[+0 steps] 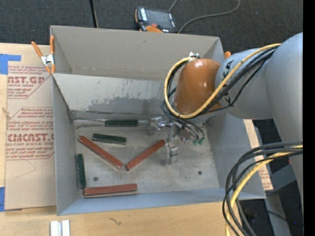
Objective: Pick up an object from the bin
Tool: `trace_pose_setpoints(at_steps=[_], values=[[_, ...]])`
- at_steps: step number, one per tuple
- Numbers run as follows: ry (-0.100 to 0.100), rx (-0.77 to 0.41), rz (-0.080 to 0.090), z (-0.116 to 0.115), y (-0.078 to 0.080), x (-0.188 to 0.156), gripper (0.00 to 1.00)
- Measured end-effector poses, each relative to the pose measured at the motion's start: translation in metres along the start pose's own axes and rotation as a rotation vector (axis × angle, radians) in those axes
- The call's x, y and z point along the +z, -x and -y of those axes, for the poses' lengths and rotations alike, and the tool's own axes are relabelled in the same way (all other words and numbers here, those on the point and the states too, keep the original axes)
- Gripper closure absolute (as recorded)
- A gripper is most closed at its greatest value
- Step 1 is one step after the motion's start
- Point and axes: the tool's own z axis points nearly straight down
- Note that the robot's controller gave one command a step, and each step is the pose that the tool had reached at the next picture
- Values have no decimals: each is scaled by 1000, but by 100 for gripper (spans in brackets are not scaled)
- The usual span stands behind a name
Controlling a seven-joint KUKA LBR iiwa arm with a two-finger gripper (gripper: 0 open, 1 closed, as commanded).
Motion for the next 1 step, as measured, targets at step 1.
trace_pose_setpoints(at_steps=[1], values=[[-3, 1, 8, 1, 2, -5, 100]])
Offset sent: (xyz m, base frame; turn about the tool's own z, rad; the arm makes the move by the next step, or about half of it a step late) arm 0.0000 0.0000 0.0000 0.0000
